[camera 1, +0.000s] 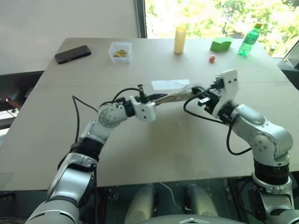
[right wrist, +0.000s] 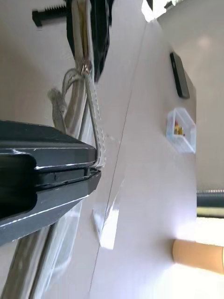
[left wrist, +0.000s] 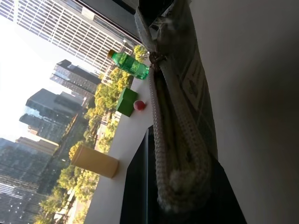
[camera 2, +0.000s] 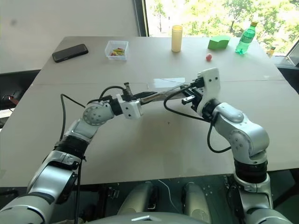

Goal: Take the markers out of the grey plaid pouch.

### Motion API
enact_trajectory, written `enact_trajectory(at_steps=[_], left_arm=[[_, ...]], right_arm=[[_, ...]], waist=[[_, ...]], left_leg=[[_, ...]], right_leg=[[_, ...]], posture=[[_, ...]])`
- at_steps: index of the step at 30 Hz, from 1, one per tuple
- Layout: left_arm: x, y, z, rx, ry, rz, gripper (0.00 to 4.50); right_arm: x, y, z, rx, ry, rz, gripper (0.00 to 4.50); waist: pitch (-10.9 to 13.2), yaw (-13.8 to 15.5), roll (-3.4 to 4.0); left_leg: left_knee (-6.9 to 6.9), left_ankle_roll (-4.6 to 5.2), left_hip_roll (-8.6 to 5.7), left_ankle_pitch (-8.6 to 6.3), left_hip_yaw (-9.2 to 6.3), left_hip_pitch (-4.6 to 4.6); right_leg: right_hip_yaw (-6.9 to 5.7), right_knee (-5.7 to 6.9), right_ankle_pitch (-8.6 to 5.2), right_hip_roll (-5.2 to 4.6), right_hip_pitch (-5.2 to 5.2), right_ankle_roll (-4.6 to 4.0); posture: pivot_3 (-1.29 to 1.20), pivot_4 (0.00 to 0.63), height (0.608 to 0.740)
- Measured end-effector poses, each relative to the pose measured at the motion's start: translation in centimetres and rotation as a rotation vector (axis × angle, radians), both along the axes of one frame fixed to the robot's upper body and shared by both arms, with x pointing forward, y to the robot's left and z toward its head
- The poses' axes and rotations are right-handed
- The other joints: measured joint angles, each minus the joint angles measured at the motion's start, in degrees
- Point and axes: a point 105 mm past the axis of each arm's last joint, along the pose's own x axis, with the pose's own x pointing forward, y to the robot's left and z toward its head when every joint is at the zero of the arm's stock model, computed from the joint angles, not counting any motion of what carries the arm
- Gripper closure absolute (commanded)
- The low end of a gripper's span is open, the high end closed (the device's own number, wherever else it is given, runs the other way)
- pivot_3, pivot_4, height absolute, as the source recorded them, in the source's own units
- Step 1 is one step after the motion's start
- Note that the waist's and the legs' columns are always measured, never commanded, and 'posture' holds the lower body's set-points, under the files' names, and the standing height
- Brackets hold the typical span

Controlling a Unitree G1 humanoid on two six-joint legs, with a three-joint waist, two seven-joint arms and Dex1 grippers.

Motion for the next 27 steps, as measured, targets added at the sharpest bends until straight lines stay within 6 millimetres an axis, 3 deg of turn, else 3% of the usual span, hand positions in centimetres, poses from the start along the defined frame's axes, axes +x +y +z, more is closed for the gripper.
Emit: enact_trajectory(at_steps=[7, 11, 12, 15, 16, 17, 18, 20, 22, 23, 27], left_arm=[[-0.5, 1.5, -0.5, -0.033, 0.047, 0.011, 4.50], [-0.5, 1.2, -0.4, -0.076, 0.111, -0.019, 4.50], [-0.5, 1.3, -0.4, -0.080, 0.138, -0.025, 4.50], [-0.5, 1.7, -0.6, -0.084, 0.183, -0.029, 4.50], [-0.4, 2.0, -0.6, -0.087, 0.196, -0.023, 4.50], [-0.2, 2.3, -0.5, -0.095, 0.201, -0.015, 4.50], [0.1, 2.9, -0.4, -0.105, 0.211, 0.008, 4.50], [0.3, 2.9, -0.1, -0.109, 0.211, 0.011, 4.50], [0.3, 2.4, 0.2, -0.118, 0.204, -0.008, 4.50], [0.2, 2.1, 0.3, -0.120, 0.204, -0.019, 4.50], [0.2, 2.3, 0.3, -0.113, 0.210, -0.019, 4.50]], right_arm=[[1.4, -8.3, -1.9, -0.098, 0.061, -0.322, 4.48], [0.8, -9.3, -2.6, -0.194, 0.067, -0.321, 4.48], [0.1, -9.4, -2.9, -0.258, 0.070, -0.282, 4.22], [-1.4, -9.6, -3.3, -0.345, 0.084, -0.216, 3.61], [-2.5, -9.4, -3.6, -0.382, 0.108, -0.160, 3.05], [-3.6, -8.9, -3.7, -0.390, 0.128, -0.101, 2.72], [-5.1, -7.7, -3.0, -0.367, 0.130, -0.014, 2.72], [-6.1, -6.0, -1.6, -0.316, 0.093, 0.068, 3.04], [-6.6, -4.0, 0.6, -0.237, 0.027, 0.148, 3.74], [-6.9, -3.0, 1.4, -0.201, -0.001, 0.191, 4.36], [-6.7, -1.6, 1.7, -0.146, 0.009, 0.212, 4.44]], waist=[[0.0, 0.1, 0.09], [0.0, -0.1, 0.16], [0.0, -0.1, 0.17], [0.0, -0.1, 0.17], [0.0, 0.0, 0.19], [0.0, 0.0, 0.19], [0.0, 0.0, 0.18], [0.0, -0.2, 0.18], [0.0, -0.2, 0.18], [0.0, -0.2, 0.17], [0.0, 0.1, 0.16]], left_leg=[[-0.05, 0.01, 0.01, 0.00, 0.03, -0.02], [-0.05, 0.02, 0.01, -0.01, 0.08, -0.01], [-0.06, 0.05, 0.03, -0.02, 0.08, -0.01], [-0.05, 0.25, 0.06, -0.14, 0.08, -0.01], [-0.05, 0.27, 0.06, -0.15, 0.07, -0.03], [-0.04, 0.29, 0.08, -0.17, 0.05, -0.03], [-0.03, 0.29, 0.11, -0.17, 0.04, -0.03], [-0.02, 0.32, 0.14, -0.19, 0.08, 0.01], [-0.01, 0.33, 0.14, -0.20, 0.11, 0.09], [0.00, 0.33, 0.16, -0.20, 0.10, 0.15], [-0.02, 0.33, 0.18, -0.20, 0.05, 0.32]], right_leg=[[0.02, -0.08, 0.00, -0.02, 0.00, 0.00], [0.07, -0.08, 0.00, -0.01, 0.00, 0.00], [0.06, -0.10, 0.00, 0.00, 0.00, 0.00], [0.07, -0.11, 0.00, 0.01, 0.00, 0.00], [0.06, -0.13, 0.00, 0.01, 0.00, 0.00], [0.05, -0.14, 0.00, 0.00, 0.00, 0.00], [0.04, -0.15, 0.00, 0.01, 0.01, 0.00], [0.07, -0.17, 0.00, 0.00, 0.04, 0.01], [0.12, -0.19, 0.02, -0.01, 0.10, -0.01], [0.12, -0.19, 0.04, -0.01, 0.17, -0.05], [0.16, -0.22, 0.04, -0.13, 0.39, -0.06]], posture=[[0.00, 0.150, 0.740], [0.00, 0.150, 0.740], [0.00, 0.150, 0.740], [0.00, 0.150, 0.740], [0.00, 0.150, 0.740], [0.00, 0.150, 0.740], [0.00, 0.150, 0.740], [0.00, 0.150, 0.740], [0.00, 0.150, 0.740], [0.00, 0.150, 0.740], [0.00, 0.150, 0.740]])
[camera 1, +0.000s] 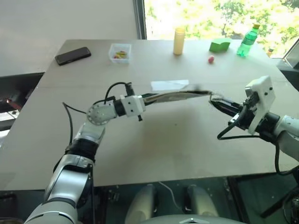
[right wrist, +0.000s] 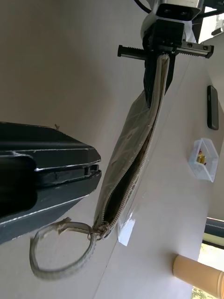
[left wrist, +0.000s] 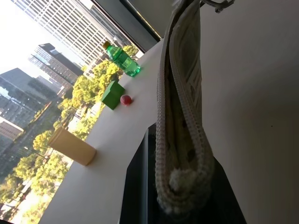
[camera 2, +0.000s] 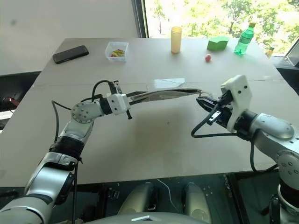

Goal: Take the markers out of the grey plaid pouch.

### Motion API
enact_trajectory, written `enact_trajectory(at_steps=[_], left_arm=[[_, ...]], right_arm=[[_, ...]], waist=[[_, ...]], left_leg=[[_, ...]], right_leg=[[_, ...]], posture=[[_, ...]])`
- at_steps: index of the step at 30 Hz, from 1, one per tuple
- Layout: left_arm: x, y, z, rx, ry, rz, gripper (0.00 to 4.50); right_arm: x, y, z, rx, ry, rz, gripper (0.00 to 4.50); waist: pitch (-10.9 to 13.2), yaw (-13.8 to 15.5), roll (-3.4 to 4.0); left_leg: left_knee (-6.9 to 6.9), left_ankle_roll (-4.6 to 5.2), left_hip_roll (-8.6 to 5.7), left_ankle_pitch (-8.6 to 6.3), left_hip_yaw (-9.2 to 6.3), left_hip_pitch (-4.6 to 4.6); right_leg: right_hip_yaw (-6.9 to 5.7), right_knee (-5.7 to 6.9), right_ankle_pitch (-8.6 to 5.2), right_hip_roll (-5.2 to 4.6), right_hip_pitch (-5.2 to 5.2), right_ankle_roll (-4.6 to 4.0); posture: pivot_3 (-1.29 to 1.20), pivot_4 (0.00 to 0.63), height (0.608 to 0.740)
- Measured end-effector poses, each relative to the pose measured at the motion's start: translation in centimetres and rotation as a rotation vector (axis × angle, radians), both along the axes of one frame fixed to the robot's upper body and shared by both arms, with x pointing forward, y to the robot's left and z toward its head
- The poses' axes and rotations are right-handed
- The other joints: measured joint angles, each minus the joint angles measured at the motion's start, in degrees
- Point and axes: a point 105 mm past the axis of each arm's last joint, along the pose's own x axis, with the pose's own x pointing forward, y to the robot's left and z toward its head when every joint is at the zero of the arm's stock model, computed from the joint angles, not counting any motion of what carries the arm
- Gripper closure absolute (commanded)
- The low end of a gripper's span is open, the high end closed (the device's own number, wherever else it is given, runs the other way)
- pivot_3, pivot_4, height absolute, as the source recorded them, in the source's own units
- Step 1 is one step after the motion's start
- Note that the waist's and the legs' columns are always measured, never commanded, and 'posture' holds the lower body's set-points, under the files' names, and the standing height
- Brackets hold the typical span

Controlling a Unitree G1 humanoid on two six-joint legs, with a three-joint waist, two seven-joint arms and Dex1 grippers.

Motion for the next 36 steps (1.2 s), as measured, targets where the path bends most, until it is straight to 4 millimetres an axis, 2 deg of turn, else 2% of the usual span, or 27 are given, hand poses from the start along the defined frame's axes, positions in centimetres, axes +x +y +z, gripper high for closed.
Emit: enact_trajectory(at_steps=[4, 6, 8, 11, 16, 21, 24, 26, 28, 30, 33, 36], left_arm=[[-0.1, -0.1, 0.0, 0.008, 0.002, -0.009, 4.50], [-0.2, -0.2, 0.1, 0.007, 0.001, -0.011, 4.50], [-0.4, -0.2, 0.1, 0.005, 0.000, -0.012, 4.50], [-0.5, -0.2, -0.2, 0.006, 0.011, -0.012, 4.50], [-0.7, -0.4, -0.5, 0.003, 0.018, -0.019, 4.50], [-1.0, -0.9, -0.2, -0.015, 0.023, -0.039, 4.50], [-1.1, -1.2, -0.3, -0.033, 0.048, -0.055, 4.50], [-1.1, -1.3, -0.4, -0.038, 0.068, -0.064, 4.50], [-1.1, -1.3, -0.5, -0.040, 0.088, -0.069, 4.50], [-1.0, -1.3, -0.6, -0.047, 0.108, -0.070, 4.50], [-0.9, -1.4, -0.6, -0.051, 0.121, -0.070, 4.50], [-1.0, -1.1, -0.5, -0.045, 0.128, -0.076, 4.50]], right_arm=[[1.5, 2.3, -0.1, 0.108, 0.028, -0.003, 4.44], [2.3, 2.9, -0.9, 0.122, 0.063, -0.025, 4.44], [3.3, 3.1, -2.2, 0.129, 0.112, -0.060, 4.44], [4.1, 2.7, -3.0, 0.118, 0.133, -0.100, 4.44], [4.2, 2.7, -3.4, 0.094, 0.140, -0.098, 4.44], [3.8, 4.5, -4.5, 0.055, 0.171, -0.023, 4.44], [4.1, 6.7, -4.9, -0.058, 0.122, 0.042, 4.44], [4.2, 7.7, -5.4, -0.244, 0.018, 0.098, 4.44], [4.4, 7.9, -6.5, -0.400, -0.061, 0.150, 4.44], [4.7, 7.6, -7.5, -0.474, -0.084, 0.175, 4.44], [5.0, 7.5, -7.4, -0.527, -0.144, 0.206, 4.44], [5.5, 7.6, -6.5, -0.580, -0.236, 0.236, 3.61]], waist=[[0.0, -0.1, 0.00], [0.0, -0.1, 0.01], [0.0, 0.0, 0.02], [0.0, 0.0, 0.02], [0.0, -0.1, 0.02], [0.0, -0.2, 0.02], [0.0, -0.5, 0.04], [0.0, -0.7, 0.05], [0.0, -0.5, 0.04], [0.0, -0.4, 0.05], [0.0, -0.4, 0.04], [0.0, -0.4, 0.05]], left_leg=[[-0.02, -0.03, -0.03, 0.02, 0.04, -0.01], [-0.03, -0.10, -0.06, 0.06, 0.06, -0.02], [-0.03, -0.19, -0.09, 0.11, 0.07, -0.06], [-0.02, -0.17, -0.16, 0.10, 0.09, -0.20], [-0.02, -0.17, -0.13, 0.10, 0.09, -0.31], [-0.02, -0.07, -0.10, 0.05, 0.09, -0.28], [0.00, -0.06, -0.12, 0.05, 0.13, -0.27], [0.00, -0.08, -0.13, 0.06, 0.10, -0.28], [0.02, -0.16, -0.15, 0.11, 0.09, -0.31], [0.02, -0.16, -0.16, 0.11, 0.10, -0.35], [0.02, -0.17, -0.15, 0.11, 0.11, -0.36], [0.02, -0.17, -0.13, 0.11, 0.10, -0.34]], right_leg=[[0.00, 0.03, 0.01, -0.14, -0.04, -0.01], [-0.05, 0.04, 0.01, 0.08, -0.07, -0.01], [-0.04, 0.02, 0.01, 0.08, -0.09, -0.01], [-0.03, -0.01, 0.01, 0.08, -0.22, 0.00], [-0.04, 0.02, 0.01, 0.12, -0.36, 0.00], [-0.04, 0.05, 0.01, 0.15, -0.36, 0.00], [0.00, 0.07, 0.01, 0.16, -0.38, 0.00], [-0.04, 0.05, 0.01, 0.17, -0.38, 0.01], [-0.06, 0.02, 0.00, 0.17, -0.38, 0.01], [-0.05, -0.01, 0.00, 0.16, -0.39, 0.01], [-0.05, -0.02, 0.00, 0.17, -0.40, 0.02], [-0.06, -0.01, 0.00, 0.18, -0.40, 0.02]], posture=[[0.00, 0.150, 0.740], [0.00, 0.150, 0.740], [0.00, 0.150, 0.740], [0.00, 0.150, 0.740], [0.00, 0.150, 0.740], [0.00, 0.150, 0.740], [0.00, 0.150, 0.740], [0.00, 0.150, 0.740], [0.00, 0.150, 0.740], [0.00, 0.150, 0.740], [0.00, 0.150, 0.740], [0.00, 0.150, 0.740]])
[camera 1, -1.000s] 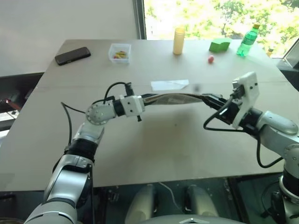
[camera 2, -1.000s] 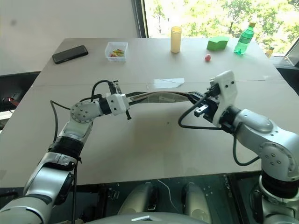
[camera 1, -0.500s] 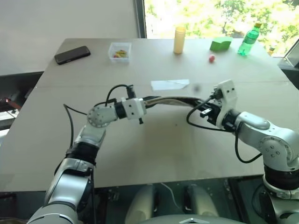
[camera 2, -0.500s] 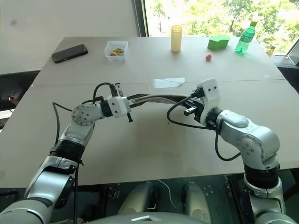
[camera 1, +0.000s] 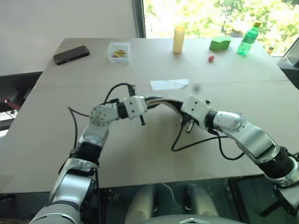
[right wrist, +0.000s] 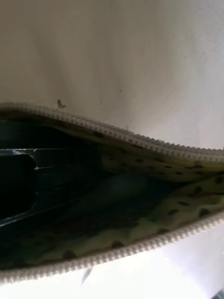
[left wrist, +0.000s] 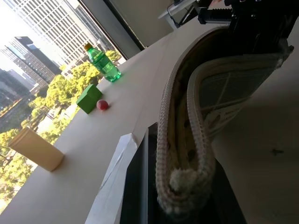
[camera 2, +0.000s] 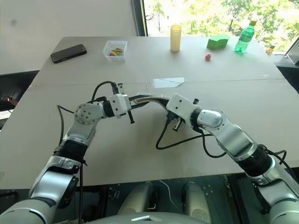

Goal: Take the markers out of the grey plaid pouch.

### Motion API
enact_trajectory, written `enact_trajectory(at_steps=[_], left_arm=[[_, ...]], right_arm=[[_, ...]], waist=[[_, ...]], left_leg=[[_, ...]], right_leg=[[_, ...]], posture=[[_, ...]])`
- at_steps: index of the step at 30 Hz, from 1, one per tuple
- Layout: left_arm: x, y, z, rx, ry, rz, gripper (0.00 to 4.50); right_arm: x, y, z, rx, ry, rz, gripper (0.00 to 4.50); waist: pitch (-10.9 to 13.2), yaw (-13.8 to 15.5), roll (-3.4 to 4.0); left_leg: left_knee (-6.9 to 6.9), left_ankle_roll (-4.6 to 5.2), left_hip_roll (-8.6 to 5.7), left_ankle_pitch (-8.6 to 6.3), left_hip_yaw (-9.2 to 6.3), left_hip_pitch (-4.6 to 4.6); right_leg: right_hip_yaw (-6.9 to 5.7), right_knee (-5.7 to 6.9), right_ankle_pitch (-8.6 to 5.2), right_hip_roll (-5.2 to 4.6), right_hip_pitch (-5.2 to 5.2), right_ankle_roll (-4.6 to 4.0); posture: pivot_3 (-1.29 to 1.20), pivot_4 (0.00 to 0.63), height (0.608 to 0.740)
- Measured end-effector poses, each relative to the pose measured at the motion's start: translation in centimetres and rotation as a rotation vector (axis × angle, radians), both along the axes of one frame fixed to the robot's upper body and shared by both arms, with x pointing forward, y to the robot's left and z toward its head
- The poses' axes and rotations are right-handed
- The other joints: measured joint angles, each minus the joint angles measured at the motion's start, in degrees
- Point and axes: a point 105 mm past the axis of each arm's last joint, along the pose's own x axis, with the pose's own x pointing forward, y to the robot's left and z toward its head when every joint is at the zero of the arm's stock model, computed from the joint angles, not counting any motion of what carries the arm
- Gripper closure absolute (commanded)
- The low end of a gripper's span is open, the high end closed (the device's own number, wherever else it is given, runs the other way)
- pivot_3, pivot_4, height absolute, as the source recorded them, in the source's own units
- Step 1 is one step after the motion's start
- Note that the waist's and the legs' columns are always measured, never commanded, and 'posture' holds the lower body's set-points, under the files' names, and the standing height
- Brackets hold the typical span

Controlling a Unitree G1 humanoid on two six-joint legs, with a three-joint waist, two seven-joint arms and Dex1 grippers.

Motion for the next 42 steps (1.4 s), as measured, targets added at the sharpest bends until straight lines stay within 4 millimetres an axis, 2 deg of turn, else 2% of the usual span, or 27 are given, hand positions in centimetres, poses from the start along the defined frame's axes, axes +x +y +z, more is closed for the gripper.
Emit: enact_trajectory(at_steps=[5, 10, 15, 23, 30, 36, 40, 42], left_arm=[[-0.4, 0.0, -0.4, 0.033, 0.020, -0.037, 4.50], [-0.7, 0.3, -1.1, 0.042, 0.095, -0.062, 4.50], [-0.7, 0.9, -1.3, 0.018, 0.207, -0.081, 4.50], [-0.7, 1.1, -1.5, 0.021, 0.278, -0.099, 4.50], [-0.6, 1.2, -0.7, -0.003, 0.309, -0.124, 4.50], [-0.6, 1.2, -1.3, -0.007, 0.370, -0.133, 4.50], [-0.5, 1.4, -1.2, -0.019, 0.379, -0.123, 4.50], [-0.4, 1.9, -0.9, -0.034, 0.372, -0.109, 4.50]], right_arm=[[1.4, -0.2, 0.4, -0.116, -0.145, 0.024, 1.31], [1.7, 0.1, -0.5, -0.187, -0.176, 0.058, 1.31], [1.4, 1.6, -0.7, -0.157, -0.144, 0.108, 1.31], [1.8, 1.1, -1.0, -0.261, -0.202, 0.144, 1.31], [3.8, 1.6, -0.7, -0.322, -0.270, 0.116, 1.31], [6.0, 2.4, -2.4, -0.402, -0.366, 0.049, 1.31], [6.8, 3.5, -2.8, -0.362, -0.419, 0.006, 1.31], [7.1, 5.0, -3.0, -0.237, -0.422, -0.023, 1.31]], waist=[[0.0, 0.1, 0.00], [0.0, 0.2, 0.00], [0.0, 0.2, 0.01], [0.0, 0.2, 0.01], [0.0, -0.1, 0.01], [0.0, -0.7, 0.01], [0.0, -1.3, 0.01], [0.0, -1.6, 0.00]], left_leg=[[0.00, -0.01, 0.01, 0.01, 0.00, 0.01], [0.00, -0.01, -0.01, 0.01, 0.02, -0.02], [0.00, -0.02, 0.02, 0.01, 0.00, -0.01], [0.03, -0.02, -0.02, 0.01, 0.00, -0.01], [0.01, -0.06, 0.00, 0.03, 0.00, 0.02], [0.00, -0.09, -0.02, 0.05, 0.00, -0.01], [-0.04, -0.21, -0.02, 0.12, -0.04, 0.02], [-0.14, -0.31, 0.01, 0.17, -0.05, 0.06]], right_leg=[[0.00, 0.02, 0.00, 0.01, 0.00, 0.00], [0.01, -0.02, 0.00, 0.00, -0.01, 0.00], [0.00, 0.02, 0.00, 0.03, -0.02, 0.00], [0.01, 0.01, 0.00, 0.02, -0.01, 0.00], [0.02, 0.04, 0.00, 0.05, -0.02, -0.01], [0.03, 0.03, 0.00, 0.05, -0.04, -0.01], [0.04, 0.07, 0.00, 0.06, -0.06, -0.01], [0.06, 0.09, 0.00, 0.10, -0.08, -0.01]], posture=[[0.00, 0.150, 0.740], [0.00, 0.150, 0.740], [0.00, 0.150, 0.740], [0.00, 0.150, 0.740], [0.00, 0.150, 0.740], [0.00, 0.150, 0.740], [0.00, 0.150, 0.740], [0.00, 0.150, 0.740]])
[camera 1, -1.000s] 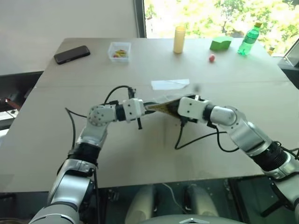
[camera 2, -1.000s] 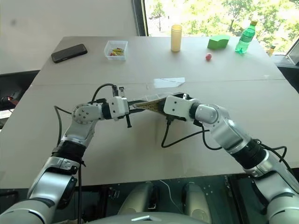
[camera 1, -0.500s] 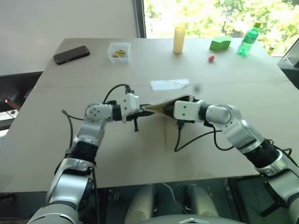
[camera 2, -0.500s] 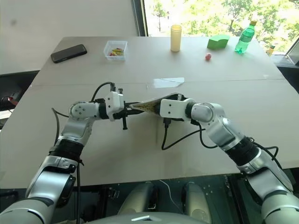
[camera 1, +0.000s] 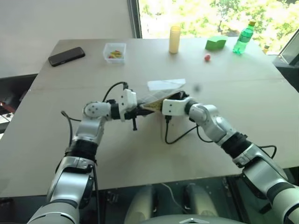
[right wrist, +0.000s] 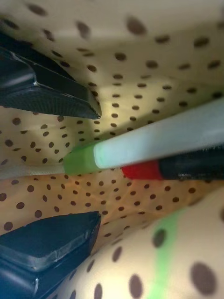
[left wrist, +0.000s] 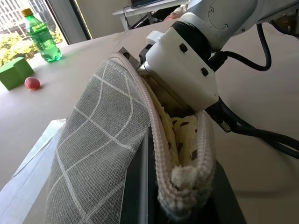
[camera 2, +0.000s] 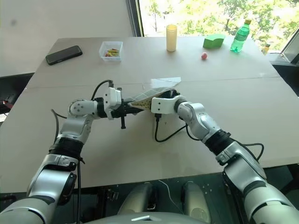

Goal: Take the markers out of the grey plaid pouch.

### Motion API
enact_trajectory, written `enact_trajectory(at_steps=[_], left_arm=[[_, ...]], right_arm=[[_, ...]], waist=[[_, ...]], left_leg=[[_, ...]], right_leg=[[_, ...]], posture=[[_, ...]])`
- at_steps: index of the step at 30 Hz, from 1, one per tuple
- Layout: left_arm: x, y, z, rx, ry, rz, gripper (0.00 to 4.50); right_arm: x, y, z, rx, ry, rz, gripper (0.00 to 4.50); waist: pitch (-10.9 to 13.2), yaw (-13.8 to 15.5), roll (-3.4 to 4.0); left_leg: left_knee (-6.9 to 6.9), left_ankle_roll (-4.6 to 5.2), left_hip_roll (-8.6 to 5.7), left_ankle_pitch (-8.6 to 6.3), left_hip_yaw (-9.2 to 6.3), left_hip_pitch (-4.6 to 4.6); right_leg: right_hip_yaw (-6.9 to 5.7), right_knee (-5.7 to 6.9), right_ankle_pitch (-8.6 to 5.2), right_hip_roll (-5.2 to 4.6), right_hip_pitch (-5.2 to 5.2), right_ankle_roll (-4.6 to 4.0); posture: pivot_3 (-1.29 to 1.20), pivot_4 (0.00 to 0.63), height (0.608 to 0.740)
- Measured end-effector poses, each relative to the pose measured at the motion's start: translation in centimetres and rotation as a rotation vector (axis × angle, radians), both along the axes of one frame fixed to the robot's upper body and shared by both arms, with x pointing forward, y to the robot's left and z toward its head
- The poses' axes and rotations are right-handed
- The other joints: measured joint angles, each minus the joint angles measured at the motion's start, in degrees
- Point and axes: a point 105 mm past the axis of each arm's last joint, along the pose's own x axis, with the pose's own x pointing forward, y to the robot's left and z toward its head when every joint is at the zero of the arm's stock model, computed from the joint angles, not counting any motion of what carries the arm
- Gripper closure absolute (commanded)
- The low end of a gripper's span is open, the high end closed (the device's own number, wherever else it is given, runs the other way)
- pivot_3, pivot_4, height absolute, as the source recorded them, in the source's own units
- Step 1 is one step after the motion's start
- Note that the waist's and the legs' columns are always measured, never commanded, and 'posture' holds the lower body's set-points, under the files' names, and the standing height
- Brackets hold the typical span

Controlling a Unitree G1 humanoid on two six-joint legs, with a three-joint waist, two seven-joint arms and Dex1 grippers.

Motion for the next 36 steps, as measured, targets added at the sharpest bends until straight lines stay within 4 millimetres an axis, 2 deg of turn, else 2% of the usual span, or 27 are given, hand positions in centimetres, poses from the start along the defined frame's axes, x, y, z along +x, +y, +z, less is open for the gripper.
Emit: enact_trajectory(at_steps=[1, 2, 3, 5, 6, 7, 9, 14, 20, 25, 28, 32, 34, 36], left_arm=[[0.0, 0.2, 0.0, 0.001, 0.001, 0.006, 4.50], [0.0, 0.4, -0.2, 0.000, 0.005, 0.011, 4.50], [-0.1, 0.4, -0.3, -0.001, 0.011, 0.012, 4.50], [-0.2, 0.4, -0.8, -0.003, 0.024, 0.011, 4.50], [-0.3, 0.4, -0.9, 0.000, 0.027, 0.008, 4.50], [-0.3, 0.4, -0.9, 0.003, 0.025, 0.005, 4.50], [-0.4, 0.3, -0.7, -0.001, -0.002, 0.001, 4.50], [0.0, -0.4, -0.9, -0.053, 0.008, 0.022, 4.50], [0.7, -0.3, -0.2, -0.109, 0.047, 0.011, 4.50], [1.2, -0.8, -0.4, -0.143, 0.124, -0.017, 4.50], [1.2, -0.9, -0.6, -0.146, 0.156, -0.028, 4.50], [1.7, -1.2, 0.3, -0.153, 0.163, -0.058, 4.50], [1.6, -1.2, 0.2, -0.154, 0.169, -0.065, 4.50], [1.5, -1.3, -0.1, -0.149, 0.182, -0.082, 4.50]], right_arm=[[0.1, 0.3, -0.3, 0.037, 0.003, -0.006, 1.31], [0.2, 0.5, -0.6, 0.053, 0.001, -0.005, 1.82], [0.3, 0.4, -0.8, 0.055, -0.001, -0.002, 2.05], [0.4, 0.3, -1.3, 0.054, 0.006, 0.002, 2.93], [0.4, 0.2, -1.2, 0.058, -0.001, 0.007, 3.49], [0.4, 0.1, -1.0, 0.058, -0.007, 0.008, 3.81], [0.4, -1.4, -0.9, 0.041, -0.022, -0.009, 4.45], [-1.5, -4.0, -0.6, 0.039, -0.015, -0.020, 4.46], [-3.9, -6.1, 1.2, 0.086, 0.044, -0.065, 4.47], [-6.2, -7.4, 3.3, 0.135, 0.073, -0.073, 4.49], [-6.6, -7.4, 3.3, 0.145, 0.092, -0.073, 4.49], [-7.5, -7.5, 3.7, 0.168, 0.146, -0.066, 4.49], [-7.6, -7.9, 3.4, 0.138, 0.165, -0.067, 3.92], [-7.5, -8.1, 3.0, 0.091, 0.190, -0.061, 3.17]], waist=[[0.0, -0.1, 0.00], [0.0, -0.1, 0.01], [0.0, -0.1, 0.01], [0.0, 0.0, 0.01], [0.0, 0.0, 0.02], [0.0, 0.0, 0.02], [0.0, 0.3, 0.02], [0.0, 0.5, 0.04], [0.0, 0.4, 0.04], [0.0, 0.7, 0.03], [0.0, 0.6, 0.02], [0.0, 0.6, 0.01], [0.0, 0.6, 0.02], [0.0, 0.6, 0.01]], left_leg=[[-0.05, -0.03, 0.00, 0.02, 0.00, 0.05], [-0.07, -0.04, 0.00, 0.03, 0.00, 0.06], [-0.07, -0.04, 0.00, 0.03, -0.01, 0.06], [-0.07, -0.04, -0.01, 0.03, -0.01, 0.05], [-0.07, -0.04, -0.02, 0.03, -0.01, 0.04], [-0.07, -0.04, -0.02, 0.03, -0.01, 0.04], [-0.07, -0.04, -0.03, 0.02, -0.04, 0.03], [-0.06, -0.02, -0.04, 0.02, -0.07, -0.10], [-0.01, 0.00, 0.02, 0.01, -0.02, -0.07], [0.08, 0.09, -0.02, -0.04, -0.04, -0.10], [0.09, 0.10, -0.03, -0.04, -0.04, -0.11], [0.09, 0.09, -0.02, -0.04, -0.06, -0.09], [0.09, 0.09, -0.03, -0.04, -0.04, -0.09], [0.10, 0.09, -0.03, -0.04, -0.04, -0.10]], right_leg=[[0.01, 0.02, 0.00, 0.00, 0.00, 0.00], [0.02, 0.03, 0.00, 0.00, 0.00, 0.00], [0.02, 0.03, 0.00, 0.00, 0.00, 0.00], [0.02, 0.02, 0.00, -0.01, 0.01, 0.00], [0.03, 0.01, 0.00, -0.01, 0.00, 0.00], [0.03, 0.01, 0.00, -0.01, 0.00, 0.00], [0.02, 0.00, 0.00, -0.02, 0.01, -0.01], [0.01, -0.04, 0.00, -0.02, -0.04, 0.00], [0.04, 0.12, 0.00, 0.03, -0.09, 0.00], [0.02, 0.06, 0.00, 0.00, -0.03, 0.00], [0.02, 0.03, 0.00, 0.00, -0.02, 0.00], [0.00, 0.04, 0.00, 0.00, -0.02, 0.00], [0.01, 0.03, 0.00, -0.01, -0.02, 0.00], [0.02, 0.01, 0.00, -0.01, -0.02, 0.00]], posture=[[0.00, 0.150, 0.740], [0.00, 0.150, 0.740], [0.00, 0.150, 0.740], [0.00, 0.150, 0.740], [0.00, 0.150, 0.740], [0.00, 0.150, 0.740], [0.00, 0.150, 0.740], [0.00, 0.150, 0.740], [0.00, 0.150, 0.740], [0.00, 0.150, 0.740], [0.00, 0.150, 0.740], [0.00, 0.150, 0.740], [0.00, 0.150, 0.740], [0.00, 0.150, 0.740]])
